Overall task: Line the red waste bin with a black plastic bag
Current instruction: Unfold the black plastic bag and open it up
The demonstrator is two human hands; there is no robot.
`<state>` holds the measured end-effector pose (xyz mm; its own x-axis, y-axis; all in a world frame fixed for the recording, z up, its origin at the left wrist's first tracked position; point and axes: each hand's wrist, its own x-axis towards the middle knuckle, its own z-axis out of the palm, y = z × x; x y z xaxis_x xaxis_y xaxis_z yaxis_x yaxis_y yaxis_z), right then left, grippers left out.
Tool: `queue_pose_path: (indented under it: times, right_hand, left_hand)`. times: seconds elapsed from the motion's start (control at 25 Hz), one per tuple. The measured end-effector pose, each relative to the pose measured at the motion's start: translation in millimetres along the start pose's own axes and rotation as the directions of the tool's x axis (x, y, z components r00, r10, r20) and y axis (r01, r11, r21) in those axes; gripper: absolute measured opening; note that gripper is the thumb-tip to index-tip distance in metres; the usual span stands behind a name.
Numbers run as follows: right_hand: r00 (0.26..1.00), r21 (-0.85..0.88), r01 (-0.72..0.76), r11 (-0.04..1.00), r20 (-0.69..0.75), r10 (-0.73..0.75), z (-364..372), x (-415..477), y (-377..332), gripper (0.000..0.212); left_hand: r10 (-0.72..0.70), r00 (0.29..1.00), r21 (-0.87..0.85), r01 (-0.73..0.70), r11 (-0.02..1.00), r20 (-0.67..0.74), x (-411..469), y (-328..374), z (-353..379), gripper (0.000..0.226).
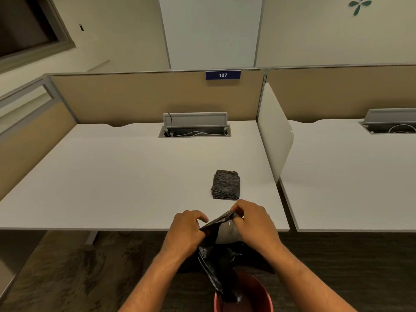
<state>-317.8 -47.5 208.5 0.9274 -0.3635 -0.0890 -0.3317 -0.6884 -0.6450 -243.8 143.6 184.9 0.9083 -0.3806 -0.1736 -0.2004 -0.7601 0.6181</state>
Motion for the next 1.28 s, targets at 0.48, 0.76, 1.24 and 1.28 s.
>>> queue_pose_path:
  times: [0.48,0.76,1.24,1.28]
  right_hand:
    - [0.987,0.020,-0.120,0.993,-0.104,0.121,-23.7,-1.5,55.1,0.027]
    - [0.999,-0.047,0.001,0.999,-0.041,-0.003,-21.9,-17.2,36.3,0.061]
    - [0.991,-0.298,0.132,0.945,0.056,-0.121,8.5,-2.4,-13.6,0.019]
    - [0.994,-0.260,0.106,0.960,0.037,-0.100,7.5,-2.6,-11.9,0.019]
  left_hand:
    - [-0.342,0.927,-0.126,0.324,0.938,-0.156,3.0,-45.5,-0.2,0.030]
    - [-0.205,0.975,-0.140,0.191,0.971,-0.087,8.5,-25.0,-4.7,0.030]
    - [0.059,0.989,0.043,-0.054,0.998,-0.137,-8.3,26.7,0.1,0.042]
    - [-0.029,0.996,-0.023,0.028,0.999,-0.083,-9.4,22.3,4.4,0.061]
